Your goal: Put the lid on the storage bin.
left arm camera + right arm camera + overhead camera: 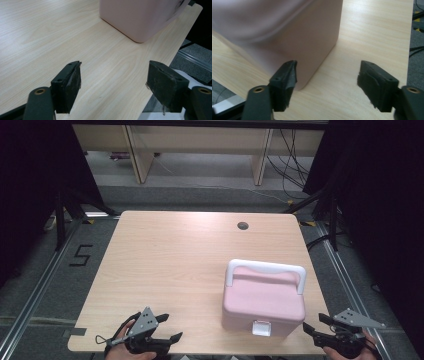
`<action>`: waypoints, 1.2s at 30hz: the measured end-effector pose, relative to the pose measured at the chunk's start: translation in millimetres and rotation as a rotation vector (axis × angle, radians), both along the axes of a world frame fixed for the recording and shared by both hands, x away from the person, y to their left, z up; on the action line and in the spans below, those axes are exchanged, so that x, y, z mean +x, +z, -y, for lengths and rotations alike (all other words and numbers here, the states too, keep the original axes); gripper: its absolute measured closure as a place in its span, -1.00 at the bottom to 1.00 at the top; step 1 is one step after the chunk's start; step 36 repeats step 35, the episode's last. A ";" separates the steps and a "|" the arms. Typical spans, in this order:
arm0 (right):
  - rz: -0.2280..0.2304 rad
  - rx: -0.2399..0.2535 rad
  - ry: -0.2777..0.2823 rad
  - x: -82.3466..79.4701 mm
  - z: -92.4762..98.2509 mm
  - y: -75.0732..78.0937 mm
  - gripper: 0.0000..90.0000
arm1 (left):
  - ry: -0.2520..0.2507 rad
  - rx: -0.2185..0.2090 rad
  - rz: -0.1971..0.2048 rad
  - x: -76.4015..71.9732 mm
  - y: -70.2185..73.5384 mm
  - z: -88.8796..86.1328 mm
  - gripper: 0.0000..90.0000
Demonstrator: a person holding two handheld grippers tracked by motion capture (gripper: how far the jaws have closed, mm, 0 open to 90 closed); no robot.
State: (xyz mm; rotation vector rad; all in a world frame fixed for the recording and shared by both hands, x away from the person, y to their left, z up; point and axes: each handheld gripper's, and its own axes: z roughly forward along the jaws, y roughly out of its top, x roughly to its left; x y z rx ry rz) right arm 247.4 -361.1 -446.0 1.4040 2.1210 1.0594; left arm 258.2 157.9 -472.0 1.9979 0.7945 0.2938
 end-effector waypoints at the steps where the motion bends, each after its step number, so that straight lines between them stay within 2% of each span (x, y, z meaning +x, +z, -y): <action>1: 0.009 -0.018 0.003 0.2 0.8 -3.0 -0.39 | -0.002 -0.001 0.004 -0.7 -0.4 -1.1 -0.43; 4: 0.001 -0.033 -0.002 -1.0 1.6 -10.8 -0.44 | 0.001 -0.003 0.005 -4.1 -2.2 -3.6 -0.47; 5: 0.001 -0.027 0.002 -1.4 2.3 -12.5 -0.45 | 0.000 -0.016 0.004 -4.8 -3.4 -3.8 -0.49; 6: 0.001 -0.027 -0.003 -2.0 3.0 -14.1 -0.46 | 0.001 0.005 0.010 -5.3 -3.3 -6.1 -0.50; 8: -0.013 -0.005 -0.018 -4.4 2.2 -16.2 -0.48 | -0.002 -0.009 0.017 -7.2 -3.6 -7.7 -0.51; 9: 0.011 -0.028 -0.004 -3.7 4.4 -17.1 -0.49 | 0.005 -0.015 0.020 -8.3 -3.4 -8.1 -0.52; 11: -0.002 -0.010 -0.015 -6.5 3.1 -17.1 -0.52 | 0.002 0.011 0.029 -9.2 -2.5 -12.3 -0.54; 12: 0.008 -0.024 0.001 -6.0 4.4 -17.6 -0.53 | 0.007 -0.007 0.021 -10.8 -3.1 -11.9 -0.55; 14: 0.022 -0.043 0.006 -7.3 4.1 -17.1 -0.55 | 0.009 -0.008 0.025 -12.2 -3.9 -12.2 -0.56; 15: 0.020 -0.037 0.013 -7.5 3.2 -18.2 -0.56 | 0.008 0.000 0.026 -12.9 -4.0 -12.3 -0.57; 16: 0.028 -0.056 0.018 -7.9 4.1 -18.1 -0.57 | 0.010 -0.016 0.027 -13.5 -5.3 -10.8 -0.58; 17: 0.024 -0.057 0.020 -8.2 4.0 -18.8 -0.57 | 0.005 -0.009 0.033 -13.8 -5.3 -10.7 -0.58; 18: -0.003 -0.030 0.005 -10.0 1.7 -19.3 -0.57 | 0.002 0.027 0.035 -14.5 -3.9 -12.2 -0.58; 19: 0.003 -0.036 0.007 -9.9 2.2 -20.3 -0.57 | 0.003 0.004 0.032 -15.2 -4.6 -10.5 -0.58; 20: 0.023 -0.063 0.023 -8.7 4.8 -20.8 -0.57 | -0.001 0.011 0.033 -15.2 -4.5 -10.5 -0.58; 22: 0.016 -0.060 0.020 -8.9 4.9 -21.8 -0.56 | -0.006 0.009 0.035 -15.4 -5.0 -9.9 -0.58; 23: -0.007 -0.039 0.002 -10.5 2.8 -22.2 -0.56 | -0.006 0.008 0.032 -15.5 -5.5 -9.2 -0.58; 24: -0.009 -0.043 0.004 -10.5 2.8 -22.5 -0.56 | -0.003 0.003 0.033 -15.8 -6.0 -8.4 -0.58; 25: -0.013 -0.040 0.003 -10.7 2.3 -22.6 -0.56 | -0.003 0.009 0.032 -16.0 -6.0 -8.3 -0.58; 26: -0.015 -0.039 0.004 -10.8 2.2 -22.6 -0.56 | -0.010 0.032 0.037 -15.2 -5.7 -9.3 -0.58; 27: -0.015 -0.041 0.004 -10.6 2.2 -22.7 -0.56 | -0.004 0.011 0.034 -16.0 -6.3 -7.8 -0.58; 28: 0.009 -0.064 0.023 -8.5 4.6 -23.8 -0.56 | -0.006 0.010 0.034 -15.9 -6.4 -7.8 -0.58; 29: 0.008 -0.063 0.022 -8.6 4.7 -23.9 -0.55 | -0.011 0.002 0.036 -15.5 -7.1 -7.7 -0.58; 30: 0.006 -0.059 0.021 -8.8 4.9 -23.7 -0.55 | -0.020 0.039 0.044 -14.3 -6.4 -9.8 -0.58; 31: 0.007 -0.059 0.021 -8.7 5.3 -23.7 -0.55 | -0.015 0.019 0.039 -15.1 -7.0 -8.4 -0.58; 32: -0.001 -0.052 0.013 -9.1 4.8 -23.7 -0.55 | -0.014 0.017 0.035 -15.6 -6.8 -8.1 -0.58; 33: 0.011 -0.066 0.019 -8.4 5.8 -23.8 -0.55 | -0.016 0.024 0.034 -15.6 -6.8 -8.4 -0.58; 36: 0.012 -0.060 0.007 -8.1 6.6 -24.1 -0.56 | -0.007 0.006 0.033 -16.1 -8.1 -6.7 -0.58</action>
